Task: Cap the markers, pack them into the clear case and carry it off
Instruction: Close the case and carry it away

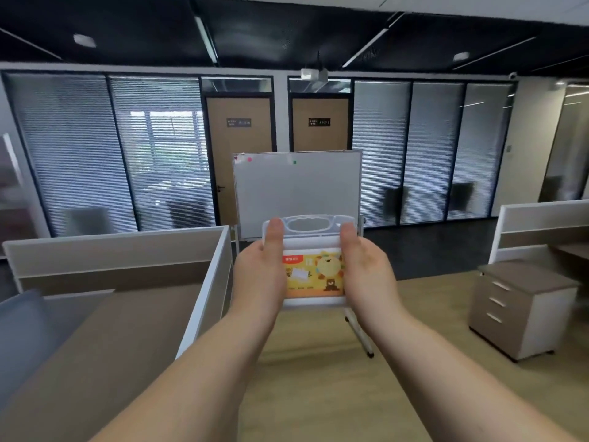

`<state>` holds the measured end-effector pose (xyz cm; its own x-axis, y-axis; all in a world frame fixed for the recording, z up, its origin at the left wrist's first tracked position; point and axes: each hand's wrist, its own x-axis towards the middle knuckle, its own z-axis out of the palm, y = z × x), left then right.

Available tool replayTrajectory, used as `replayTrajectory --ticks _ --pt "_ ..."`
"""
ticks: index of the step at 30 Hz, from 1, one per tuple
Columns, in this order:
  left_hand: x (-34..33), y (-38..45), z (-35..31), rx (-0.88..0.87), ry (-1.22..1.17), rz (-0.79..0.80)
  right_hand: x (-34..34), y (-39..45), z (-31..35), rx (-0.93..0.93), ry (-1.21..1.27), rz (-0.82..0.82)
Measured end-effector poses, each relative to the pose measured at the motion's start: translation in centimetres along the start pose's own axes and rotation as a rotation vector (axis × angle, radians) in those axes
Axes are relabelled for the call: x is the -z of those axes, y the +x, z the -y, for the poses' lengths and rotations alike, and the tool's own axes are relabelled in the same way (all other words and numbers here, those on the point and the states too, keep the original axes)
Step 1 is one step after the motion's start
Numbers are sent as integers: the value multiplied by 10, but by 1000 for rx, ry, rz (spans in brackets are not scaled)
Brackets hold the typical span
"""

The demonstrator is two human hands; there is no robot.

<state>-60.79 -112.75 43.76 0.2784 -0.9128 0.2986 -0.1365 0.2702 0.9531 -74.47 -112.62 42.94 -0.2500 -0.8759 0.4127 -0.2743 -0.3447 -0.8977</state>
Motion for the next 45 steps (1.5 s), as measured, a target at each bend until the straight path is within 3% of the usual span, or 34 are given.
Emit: replayTrajectory --ticks 15,29,37,45 --pt "-46 196 86 62 55 -16 -98 178 -91 -51 36 86" --pt "-164 437 166 60 142 -243 -164 447 -208 -66 85 309" --pt "-168 561 211 -24 249 -286 -244 551 -258 -89 178 384" --pt "-148 708 270 -69 241 -198 -346 646 -294 -118 202 374"
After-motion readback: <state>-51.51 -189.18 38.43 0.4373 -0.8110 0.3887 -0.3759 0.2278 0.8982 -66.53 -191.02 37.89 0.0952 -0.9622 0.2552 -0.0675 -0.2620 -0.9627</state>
